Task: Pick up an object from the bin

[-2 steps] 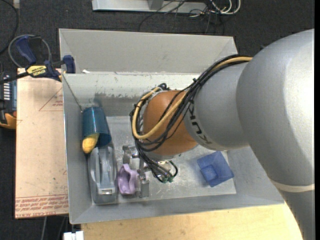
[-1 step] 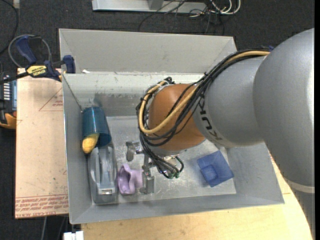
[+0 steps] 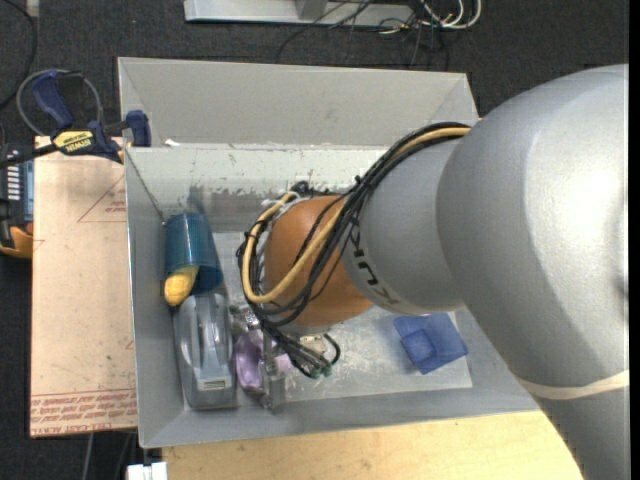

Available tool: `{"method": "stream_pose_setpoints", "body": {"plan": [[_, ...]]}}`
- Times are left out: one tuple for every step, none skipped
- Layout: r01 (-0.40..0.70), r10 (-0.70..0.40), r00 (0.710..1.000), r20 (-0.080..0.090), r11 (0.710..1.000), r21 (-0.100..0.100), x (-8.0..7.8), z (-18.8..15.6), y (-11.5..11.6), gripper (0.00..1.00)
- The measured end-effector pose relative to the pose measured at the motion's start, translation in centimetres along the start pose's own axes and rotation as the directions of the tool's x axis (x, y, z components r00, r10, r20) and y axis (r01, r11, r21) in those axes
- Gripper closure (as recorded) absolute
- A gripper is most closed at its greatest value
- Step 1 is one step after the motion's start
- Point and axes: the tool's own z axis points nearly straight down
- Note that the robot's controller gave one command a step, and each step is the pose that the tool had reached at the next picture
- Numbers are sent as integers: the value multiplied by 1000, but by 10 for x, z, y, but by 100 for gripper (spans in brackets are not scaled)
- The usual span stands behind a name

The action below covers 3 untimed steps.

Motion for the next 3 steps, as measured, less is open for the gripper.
{"method": "stream_pose_setpoints", "body": {"plan": [[0, 0, 1000, 16, 1000, -8, -4, -21, -18, 0], [-10, 10, 1000, 11, 1000, -9, 5, -11, -12, 0], [-1, 1, 1000, 15, 1000, -9, -3, -1, -8, 0]]}}
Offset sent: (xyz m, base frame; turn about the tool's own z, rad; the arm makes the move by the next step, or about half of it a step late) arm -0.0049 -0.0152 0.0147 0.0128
